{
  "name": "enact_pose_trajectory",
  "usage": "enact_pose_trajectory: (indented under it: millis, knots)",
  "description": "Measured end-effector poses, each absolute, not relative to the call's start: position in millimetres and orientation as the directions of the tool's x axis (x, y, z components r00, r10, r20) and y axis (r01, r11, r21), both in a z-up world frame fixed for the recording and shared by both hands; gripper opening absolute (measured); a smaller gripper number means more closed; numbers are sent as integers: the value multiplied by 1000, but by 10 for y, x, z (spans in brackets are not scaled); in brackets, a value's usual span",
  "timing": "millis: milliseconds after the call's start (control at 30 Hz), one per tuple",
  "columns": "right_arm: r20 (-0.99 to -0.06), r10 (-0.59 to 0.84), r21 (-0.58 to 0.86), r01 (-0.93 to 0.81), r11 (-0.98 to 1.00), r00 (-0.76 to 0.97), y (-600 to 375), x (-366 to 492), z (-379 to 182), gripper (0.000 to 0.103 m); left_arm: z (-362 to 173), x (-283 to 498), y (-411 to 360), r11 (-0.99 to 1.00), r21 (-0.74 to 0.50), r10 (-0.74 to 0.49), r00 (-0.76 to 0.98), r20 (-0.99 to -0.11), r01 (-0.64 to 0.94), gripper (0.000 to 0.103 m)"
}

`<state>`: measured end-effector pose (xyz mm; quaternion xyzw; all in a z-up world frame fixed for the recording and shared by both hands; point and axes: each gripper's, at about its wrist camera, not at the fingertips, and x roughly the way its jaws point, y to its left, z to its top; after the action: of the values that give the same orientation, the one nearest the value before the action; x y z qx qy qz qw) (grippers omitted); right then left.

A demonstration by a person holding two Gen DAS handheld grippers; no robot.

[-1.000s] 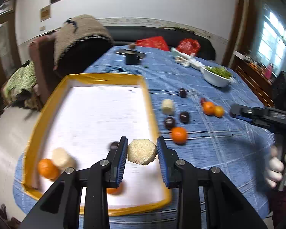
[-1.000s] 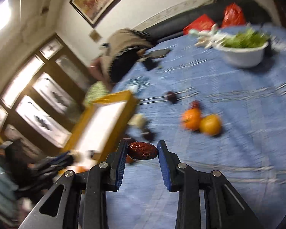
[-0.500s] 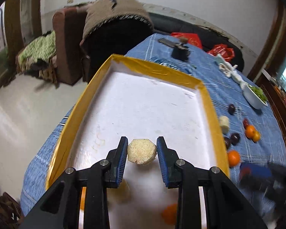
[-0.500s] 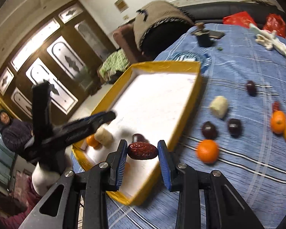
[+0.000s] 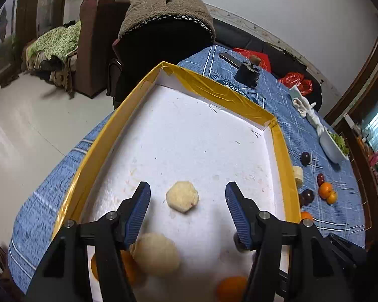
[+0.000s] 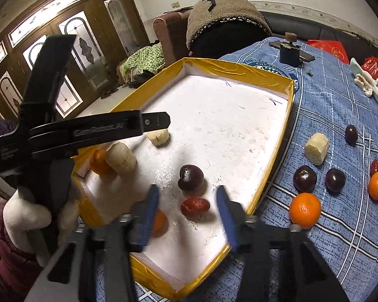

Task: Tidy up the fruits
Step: 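Release the date and yam piece into the white tray with both tools, then move both tools back over the tangerines on the tablecloth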

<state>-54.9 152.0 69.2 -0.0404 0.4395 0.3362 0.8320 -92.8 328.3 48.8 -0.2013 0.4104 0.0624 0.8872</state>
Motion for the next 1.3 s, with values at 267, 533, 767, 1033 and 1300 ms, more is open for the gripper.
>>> enact_pose_trajectory:
  millis: [267, 533, 767, 1033, 1300]
  knots:
    - [-714, 545, 263, -553, 790, 440, 1223, -623, 858, 62, 786, -1235, 3068, 903, -304, -10, 694, -720, -303, 83]
    - [-649, 510, 270, -456, 848, 564, 457, -834, 1183, 62, 1277, -1565, 2492, 903, -409, -166, 770, -616, -132, 83]
    - [-570, 416, 205, -367, 907, 709, -338, -1113, 1790, 63, 1917, -1808, 2057, 948, -316, -161, 816, -554, -27, 84]
    - [-420, 303, 171, -253, 952, 855, -1152, -1146, 2799, 71, 2722, -1680, 1817, 989, -143, -47, 885, -462, -22, 88]
    - [-399, 262, 174, -208, 962, 879, -1351, -899, 2794, 81, 2587, -1296, 1691, 993, -118, -50, 876, -479, -8, 96]
